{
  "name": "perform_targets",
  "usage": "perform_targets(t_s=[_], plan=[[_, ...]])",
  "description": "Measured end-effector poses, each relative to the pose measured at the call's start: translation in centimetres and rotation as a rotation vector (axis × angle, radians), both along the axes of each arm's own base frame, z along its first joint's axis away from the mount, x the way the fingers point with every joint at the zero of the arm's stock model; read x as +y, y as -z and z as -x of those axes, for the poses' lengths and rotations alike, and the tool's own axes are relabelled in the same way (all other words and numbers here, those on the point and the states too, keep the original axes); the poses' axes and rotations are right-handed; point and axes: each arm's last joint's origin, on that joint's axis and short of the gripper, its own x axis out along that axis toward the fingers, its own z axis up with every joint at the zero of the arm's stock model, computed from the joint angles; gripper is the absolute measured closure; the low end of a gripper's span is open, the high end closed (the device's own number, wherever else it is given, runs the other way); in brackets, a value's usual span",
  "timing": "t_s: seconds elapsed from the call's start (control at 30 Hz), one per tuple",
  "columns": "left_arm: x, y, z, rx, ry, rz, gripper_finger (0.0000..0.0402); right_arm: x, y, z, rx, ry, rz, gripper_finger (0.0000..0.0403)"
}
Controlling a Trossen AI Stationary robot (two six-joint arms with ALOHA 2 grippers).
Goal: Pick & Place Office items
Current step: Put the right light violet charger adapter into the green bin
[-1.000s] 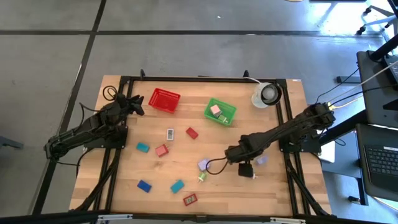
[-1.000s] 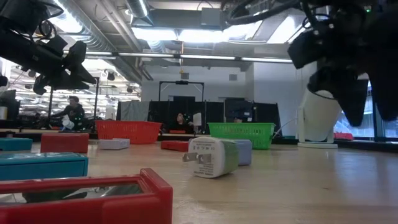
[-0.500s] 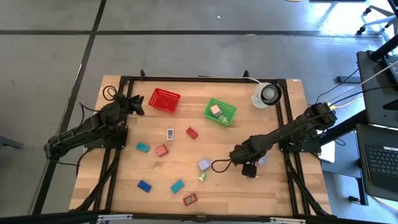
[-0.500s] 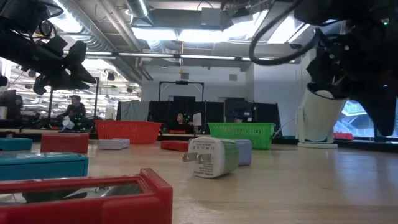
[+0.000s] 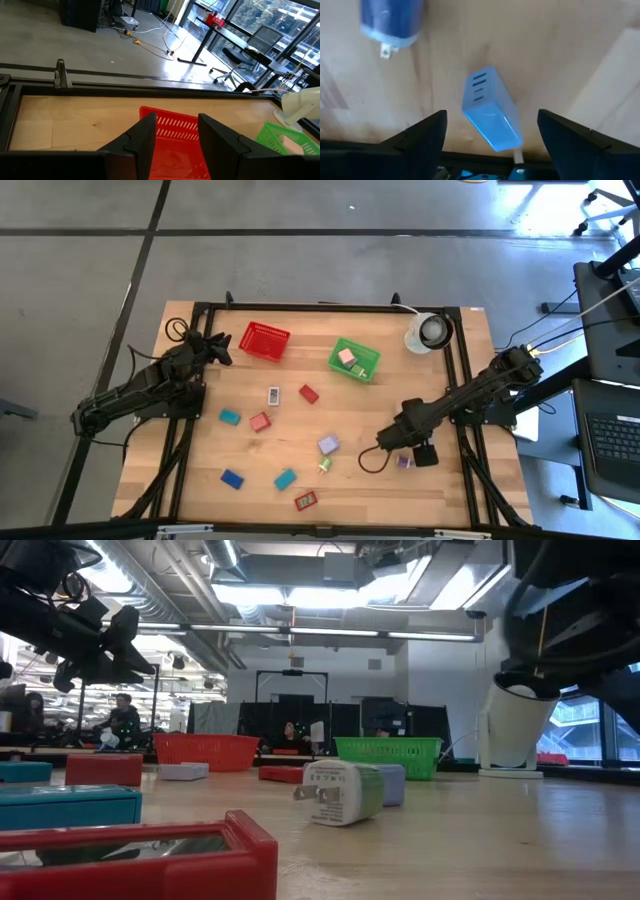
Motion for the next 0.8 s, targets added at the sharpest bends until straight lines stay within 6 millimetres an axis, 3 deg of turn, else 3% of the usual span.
perform_targets(t_s=[0.17,0.5,0.63,0.8], plan=[[0.0,0.0,0.0,0.0,0.0,0.0,0.026,0.3,0.2,0.1,-0.02,-0.081,-0.009,0.0098],[0.0,0.0,0.0,0.0,0.0,0.0,0.026,0.2,3.1,2.6,0.045,-0.108,0.014,0.0103],[0.0,0.0,0.0,0.0,0.0,0.0,0.026,0.4,3.2,2.7,0.031,-0.096,0.029,0.0131],[0.0,0.0,0.0,0.0,0.0,0.0,0.026,0.6,3.3,2.5,0.001,-0.069,0.035,0.0199]])
